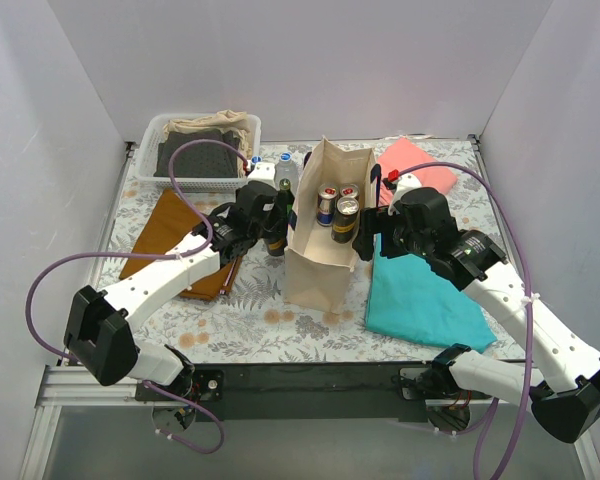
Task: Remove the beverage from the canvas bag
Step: Place the drink at the center of the board.
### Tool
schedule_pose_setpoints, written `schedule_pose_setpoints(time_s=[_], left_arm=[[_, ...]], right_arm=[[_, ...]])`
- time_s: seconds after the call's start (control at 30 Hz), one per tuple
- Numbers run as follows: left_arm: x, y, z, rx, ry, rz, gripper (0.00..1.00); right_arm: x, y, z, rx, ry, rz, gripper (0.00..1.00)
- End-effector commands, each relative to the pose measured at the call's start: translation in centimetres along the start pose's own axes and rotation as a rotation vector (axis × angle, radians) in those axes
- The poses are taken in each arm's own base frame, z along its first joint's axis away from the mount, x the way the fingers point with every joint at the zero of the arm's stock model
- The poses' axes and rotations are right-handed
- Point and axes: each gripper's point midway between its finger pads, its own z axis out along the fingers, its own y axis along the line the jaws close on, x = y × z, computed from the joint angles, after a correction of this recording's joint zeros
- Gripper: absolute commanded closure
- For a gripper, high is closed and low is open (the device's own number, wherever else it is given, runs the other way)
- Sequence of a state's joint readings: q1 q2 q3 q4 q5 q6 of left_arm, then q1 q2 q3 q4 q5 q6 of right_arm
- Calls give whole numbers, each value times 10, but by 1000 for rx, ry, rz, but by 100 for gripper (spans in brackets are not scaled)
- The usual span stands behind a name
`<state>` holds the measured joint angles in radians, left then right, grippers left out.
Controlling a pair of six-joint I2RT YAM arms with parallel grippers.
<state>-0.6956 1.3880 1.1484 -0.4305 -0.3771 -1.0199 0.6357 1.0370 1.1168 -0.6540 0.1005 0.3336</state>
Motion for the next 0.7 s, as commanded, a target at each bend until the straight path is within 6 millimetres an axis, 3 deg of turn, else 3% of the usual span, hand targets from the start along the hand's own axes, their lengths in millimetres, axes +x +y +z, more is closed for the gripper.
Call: schedule_pose_setpoints(time_s=[0.0, 0.67], left_arm=[[-37, -7, 1, 21, -159, -72, 100], [-22, -9, 31, 22, -204, -35, 100]], right_arm=[[-21, 8, -6, -25, -57, 4, 4], [-16, 5, -1, -16, -40, -7, 4]])
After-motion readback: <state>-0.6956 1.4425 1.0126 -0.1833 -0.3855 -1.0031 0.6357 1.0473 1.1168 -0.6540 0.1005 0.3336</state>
